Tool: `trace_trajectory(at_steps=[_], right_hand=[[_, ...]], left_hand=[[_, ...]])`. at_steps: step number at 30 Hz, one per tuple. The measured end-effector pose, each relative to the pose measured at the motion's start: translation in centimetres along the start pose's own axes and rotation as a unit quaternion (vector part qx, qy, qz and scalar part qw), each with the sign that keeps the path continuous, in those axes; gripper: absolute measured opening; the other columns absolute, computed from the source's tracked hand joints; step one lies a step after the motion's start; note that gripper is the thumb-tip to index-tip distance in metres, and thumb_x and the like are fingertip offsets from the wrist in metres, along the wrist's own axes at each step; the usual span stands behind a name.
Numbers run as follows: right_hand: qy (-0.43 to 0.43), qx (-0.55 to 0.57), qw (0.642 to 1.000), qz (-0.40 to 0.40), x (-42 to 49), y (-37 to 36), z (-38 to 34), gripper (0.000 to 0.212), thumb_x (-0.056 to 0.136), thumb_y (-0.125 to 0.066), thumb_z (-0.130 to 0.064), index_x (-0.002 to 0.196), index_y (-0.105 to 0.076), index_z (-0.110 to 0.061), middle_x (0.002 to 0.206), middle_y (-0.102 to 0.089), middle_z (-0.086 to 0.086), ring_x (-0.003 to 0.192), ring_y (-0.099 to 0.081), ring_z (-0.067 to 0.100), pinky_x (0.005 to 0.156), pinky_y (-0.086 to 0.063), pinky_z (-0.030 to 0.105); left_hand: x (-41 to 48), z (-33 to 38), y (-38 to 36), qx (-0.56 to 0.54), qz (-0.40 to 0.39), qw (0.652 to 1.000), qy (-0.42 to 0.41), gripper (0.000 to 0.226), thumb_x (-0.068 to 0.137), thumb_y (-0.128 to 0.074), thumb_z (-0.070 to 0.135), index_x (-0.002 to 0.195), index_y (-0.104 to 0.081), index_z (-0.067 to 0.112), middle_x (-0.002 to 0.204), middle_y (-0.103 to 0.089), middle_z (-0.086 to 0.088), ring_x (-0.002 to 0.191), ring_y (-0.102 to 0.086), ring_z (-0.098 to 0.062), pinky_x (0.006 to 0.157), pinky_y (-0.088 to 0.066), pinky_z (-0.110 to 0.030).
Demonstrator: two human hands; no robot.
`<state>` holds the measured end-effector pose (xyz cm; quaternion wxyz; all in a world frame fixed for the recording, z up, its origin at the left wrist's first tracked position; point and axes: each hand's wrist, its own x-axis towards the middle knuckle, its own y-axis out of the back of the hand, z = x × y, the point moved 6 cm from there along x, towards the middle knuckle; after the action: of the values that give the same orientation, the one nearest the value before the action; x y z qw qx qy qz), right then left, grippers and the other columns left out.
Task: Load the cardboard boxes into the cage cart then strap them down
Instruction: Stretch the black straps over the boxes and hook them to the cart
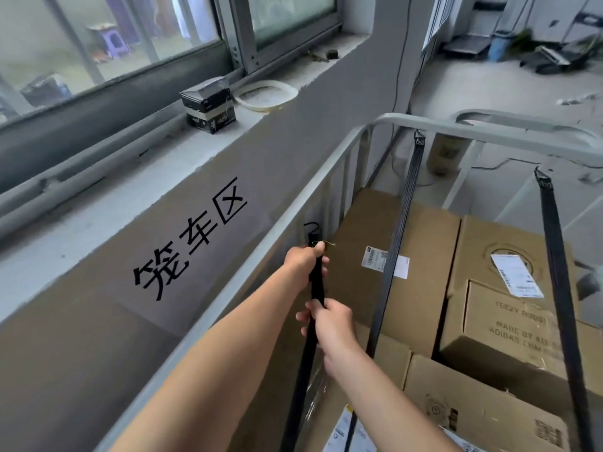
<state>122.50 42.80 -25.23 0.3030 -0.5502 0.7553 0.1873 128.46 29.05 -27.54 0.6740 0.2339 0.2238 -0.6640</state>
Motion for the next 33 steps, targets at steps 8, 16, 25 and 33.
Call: trace_trajectory(at_steps=[8,16,25,33], right_hand=[[-0.044,-0.034,0.998,0.005,-1.9,1.5,4.5,0.023,0.102,-0.049,-0.013,0.085,-0.065,-0.007,0.060,-0.060,0.000,0.050,-0.045,0.014,0.041,-0.037,0.024],[-0.069,-0.070,0.992,-0.085,-5.4,-1.5,6.3,0.021,0.102,-0.050,-0.012,0.092,-0.067,-0.005,0.065,-0.066,0.003,0.053,-0.050,0.014,0.045,-0.044,0.024],[-0.072,-0.016,0.992,-0.099,-7.6,-2.7,6.3,0.020,0.101,-0.049,-0.006,0.086,-0.062,-0.006,0.059,-0.063,0.004,0.051,-0.049,0.017,0.048,-0.043,0.028],[-0.085,-0.008,0.972,-0.217,-14.7,-2.3,6.4,0.029,0.102,-0.039,-0.003,0.115,-0.063,-0.012,0.100,-0.071,0.007,0.089,-0.068,0.022,0.082,-0.056,0.034]], left_hand=[[-2.9,-6.5,1.9,-0.098,0.025,0.992,0.073,0.016,0.100,-0.059,0.018,0.094,-0.055,0.004,0.062,-0.061,-0.006,0.038,-0.047,-0.016,0.038,-0.044,-0.022],[-7.3,-9.2,7.2,-0.177,0.127,0.971,0.095,0.027,0.098,-0.062,0.029,0.086,-0.062,0.004,0.071,-0.066,-0.006,0.049,-0.049,-0.017,0.054,-0.048,-0.032],[-8.8,-7.5,7.3,-0.169,0.125,0.976,0.061,0.023,0.098,-0.063,0.023,0.091,-0.061,0.001,0.075,-0.067,-0.008,0.044,-0.045,-0.016,0.043,-0.045,-0.026],[-15.8,-8.7,10.1,-0.166,0.012,0.985,0.046,0.021,0.097,-0.064,0.026,0.093,-0.061,0.006,0.070,-0.068,-0.006,0.047,-0.055,-0.017,0.046,-0.049,-0.027]])
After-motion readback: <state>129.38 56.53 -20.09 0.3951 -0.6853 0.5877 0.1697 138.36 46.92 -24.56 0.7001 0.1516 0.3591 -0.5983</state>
